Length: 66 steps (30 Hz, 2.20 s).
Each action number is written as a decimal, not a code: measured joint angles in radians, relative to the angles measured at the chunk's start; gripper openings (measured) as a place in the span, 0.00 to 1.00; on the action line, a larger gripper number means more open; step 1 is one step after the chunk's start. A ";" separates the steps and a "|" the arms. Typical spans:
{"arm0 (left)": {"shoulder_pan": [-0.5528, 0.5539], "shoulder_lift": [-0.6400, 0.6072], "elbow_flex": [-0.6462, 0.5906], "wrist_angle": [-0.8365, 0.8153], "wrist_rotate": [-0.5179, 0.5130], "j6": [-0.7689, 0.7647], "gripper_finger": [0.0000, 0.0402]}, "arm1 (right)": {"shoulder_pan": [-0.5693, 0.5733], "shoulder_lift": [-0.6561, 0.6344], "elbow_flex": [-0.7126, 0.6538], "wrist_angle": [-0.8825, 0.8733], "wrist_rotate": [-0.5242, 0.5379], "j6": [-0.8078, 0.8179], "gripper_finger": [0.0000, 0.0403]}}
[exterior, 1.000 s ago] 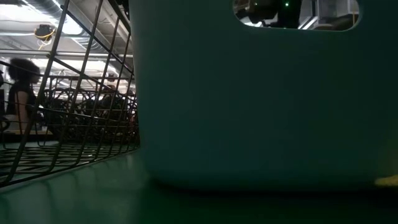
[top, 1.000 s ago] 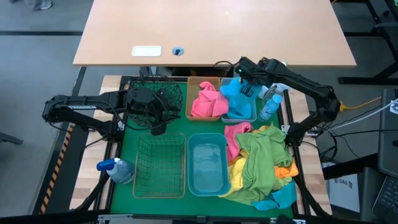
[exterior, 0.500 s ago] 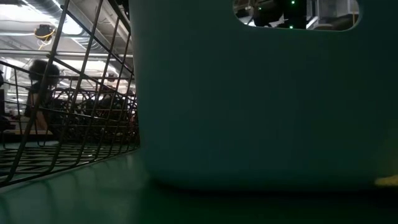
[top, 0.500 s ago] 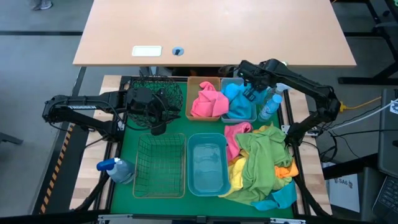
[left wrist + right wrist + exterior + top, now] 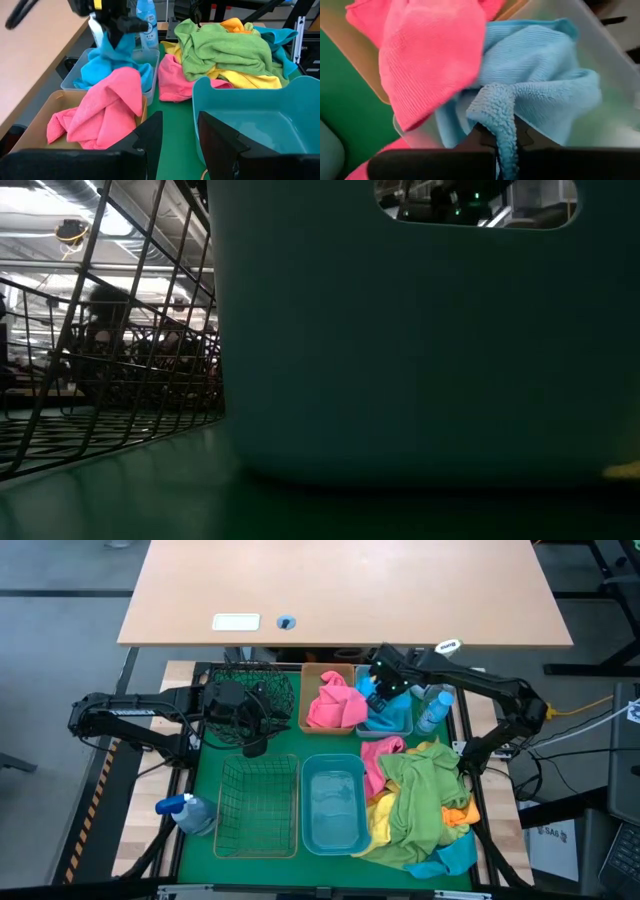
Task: Sort microfiber towel by color & place in baskets
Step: Put the blue towel into the transparent bin
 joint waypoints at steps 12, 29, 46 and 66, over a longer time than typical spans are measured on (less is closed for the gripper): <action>0.000 0.000 0.000 0.000 0.000 0.000 0.30 | -0.001 0.000 -0.067 0.090 -0.018 0.006 0.01; 0.000 0.000 0.000 0.000 0.000 0.000 0.30 | -0.001 0.000 0.034 -0.032 0.038 -0.053 0.48; 0.000 0.000 0.000 0.000 0.000 0.000 0.30 | -0.001 0.000 0.165 -0.211 0.097 -0.113 0.55; 0.000 0.000 0.000 0.000 0.000 0.005 0.30 | -0.001 0.000 0.165 -0.097 -0.036 -0.004 0.55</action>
